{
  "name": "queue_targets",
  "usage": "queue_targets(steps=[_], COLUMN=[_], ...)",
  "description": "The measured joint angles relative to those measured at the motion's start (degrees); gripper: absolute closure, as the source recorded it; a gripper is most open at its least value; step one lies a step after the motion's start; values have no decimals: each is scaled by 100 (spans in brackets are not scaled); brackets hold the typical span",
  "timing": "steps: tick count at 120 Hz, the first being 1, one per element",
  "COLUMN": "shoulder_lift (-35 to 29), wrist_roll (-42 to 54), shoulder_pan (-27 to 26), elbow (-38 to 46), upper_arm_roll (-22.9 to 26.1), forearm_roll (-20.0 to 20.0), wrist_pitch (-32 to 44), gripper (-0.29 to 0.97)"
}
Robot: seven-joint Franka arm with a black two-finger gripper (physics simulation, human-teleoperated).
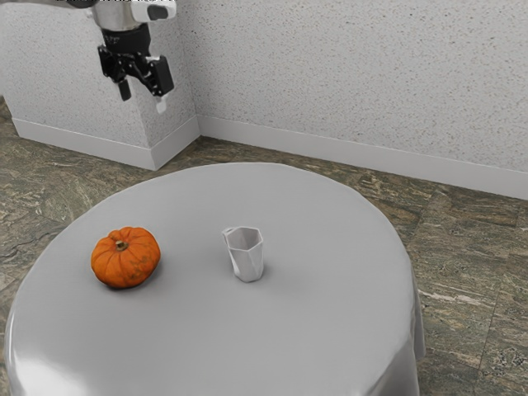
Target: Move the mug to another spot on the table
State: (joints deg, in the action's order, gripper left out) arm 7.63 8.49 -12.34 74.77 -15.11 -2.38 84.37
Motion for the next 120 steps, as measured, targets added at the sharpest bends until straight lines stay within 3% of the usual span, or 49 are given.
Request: queue_targets(steps=[29, 41, 81, 91, 105, 120], shoulder_lift=[426, 600, 813, 833, 827, 818], wrist_roll=[66, 440, 2381, 2703, 2426, 1246], shoulder_pan=[10, 11, 0, -1, 21, 17], elbow=[217, 692, 2244, 2347, 2354, 2351], upper_arm_roll=[132, 185, 545, 544, 420, 398], forearm_roll=[90, 112, -79, 204, 589, 867], wrist_pitch=[137, 352, 2252, 2838, 3346, 3566], gripper=[0, 0, 0, 0, 0, 0])
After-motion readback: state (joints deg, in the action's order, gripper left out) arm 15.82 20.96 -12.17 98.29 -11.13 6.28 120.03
